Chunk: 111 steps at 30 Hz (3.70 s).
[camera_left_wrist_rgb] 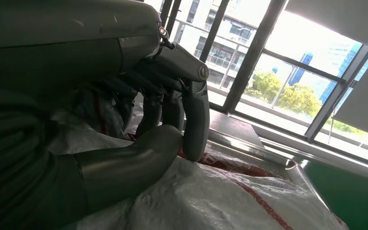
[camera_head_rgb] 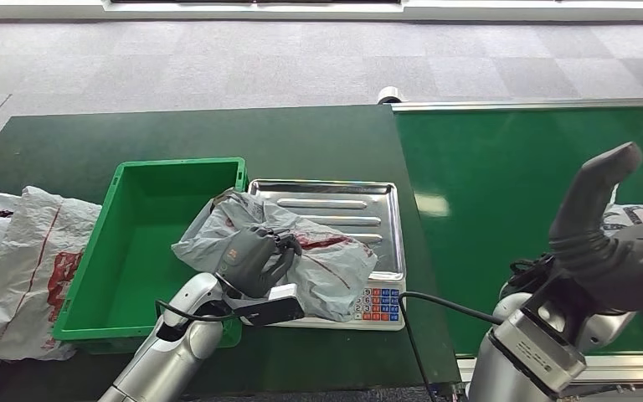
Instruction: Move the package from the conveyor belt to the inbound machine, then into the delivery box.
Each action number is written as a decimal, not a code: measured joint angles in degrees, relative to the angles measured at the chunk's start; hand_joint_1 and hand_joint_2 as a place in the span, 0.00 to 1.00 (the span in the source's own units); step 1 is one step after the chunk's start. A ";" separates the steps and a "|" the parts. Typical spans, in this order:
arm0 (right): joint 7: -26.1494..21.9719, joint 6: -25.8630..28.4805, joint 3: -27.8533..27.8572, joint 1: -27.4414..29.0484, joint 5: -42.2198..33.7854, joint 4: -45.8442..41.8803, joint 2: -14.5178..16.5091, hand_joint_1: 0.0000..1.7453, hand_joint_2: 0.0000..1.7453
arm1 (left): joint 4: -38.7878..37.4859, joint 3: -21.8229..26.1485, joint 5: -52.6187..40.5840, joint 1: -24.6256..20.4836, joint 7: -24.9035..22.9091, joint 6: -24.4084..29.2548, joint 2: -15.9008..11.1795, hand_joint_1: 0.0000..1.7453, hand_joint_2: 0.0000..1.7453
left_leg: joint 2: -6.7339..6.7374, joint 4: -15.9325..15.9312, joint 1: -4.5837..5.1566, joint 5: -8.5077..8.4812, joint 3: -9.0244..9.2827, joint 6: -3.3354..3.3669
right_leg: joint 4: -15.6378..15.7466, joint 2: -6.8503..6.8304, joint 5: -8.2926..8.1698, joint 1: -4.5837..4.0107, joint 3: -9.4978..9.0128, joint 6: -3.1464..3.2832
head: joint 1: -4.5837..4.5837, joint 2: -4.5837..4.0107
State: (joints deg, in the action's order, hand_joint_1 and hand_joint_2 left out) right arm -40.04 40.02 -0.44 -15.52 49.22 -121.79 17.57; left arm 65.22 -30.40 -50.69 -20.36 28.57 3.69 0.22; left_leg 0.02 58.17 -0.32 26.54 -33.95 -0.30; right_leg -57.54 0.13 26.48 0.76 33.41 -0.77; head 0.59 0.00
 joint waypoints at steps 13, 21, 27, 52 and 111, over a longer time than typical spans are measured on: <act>0.00 0.00 0.00 -0.01 0.00 0.11 0.00 0.00 1.00 | 0.03 -0.01 0.37 -0.07 0.14 -0.18 -0.09 1.00 1.00 | 0.00 0.00 0.00 0.00 0.00 0.00 | 0.00 0.00 0.00 0.00 0.00 0.00 | 0.00 0.00; 0.00 0.00 0.00 -0.02 -0.02 0.35 0.00 0.00 1.00 | 0.76 0.02 1.17 0.00 0.58 -0.31 -0.88 1.00 1.00 | 0.00 0.00 -0.01 0.00 -0.02 0.00 | -0.01 0.00 0.00 -0.01 0.01 0.00 | 0.00 0.00; 0.00 0.00 0.00 -0.03 -0.18 0.56 0.00 0.00 1.00 | 1.87 0.22 1.20 0.34 0.18 2.33 -1.33 1.00 1.00 | 0.00 0.00 -0.01 0.00 -0.06 0.00 | -0.01 0.00 0.00 -0.01 0.04 0.00 | 0.00 0.00; 0.00 0.00 1.11 0.18 -1.57 3.67 0.00 0.00 1.00 | 21.14 22.19 -38.25 6.43 -22.44 36.35 4.25 1.00 1.00 | 0.02 0.00 -0.02 0.02 -0.11 -0.02 | 0.00 0.02 0.03 -0.04 0.17 0.03 | -0.01 0.00; 0.23 0.02 2.49 0.17 -0.95 9.61 -0.04 0.00 1.00 | 3.69 1.02 5.16 1.77 7.31 -11.44 -1.23 0.00 1.00 | -0.01 -0.04 -0.13 -0.06 -0.23 -0.18 | -0.03 -0.02 -0.02 -0.15 0.27 0.24 | -0.05 0.00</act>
State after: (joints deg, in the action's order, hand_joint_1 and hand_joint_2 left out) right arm -39.81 40.04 2.05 -15.35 48.27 -112.18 17.53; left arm 68.92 -29.38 -45.53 -18.58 35.88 -7.74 -1.01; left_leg 0.01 58.13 -0.45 26.48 -34.18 -0.47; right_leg -57.57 0.11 26.46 0.61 33.67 -0.53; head 0.54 0.00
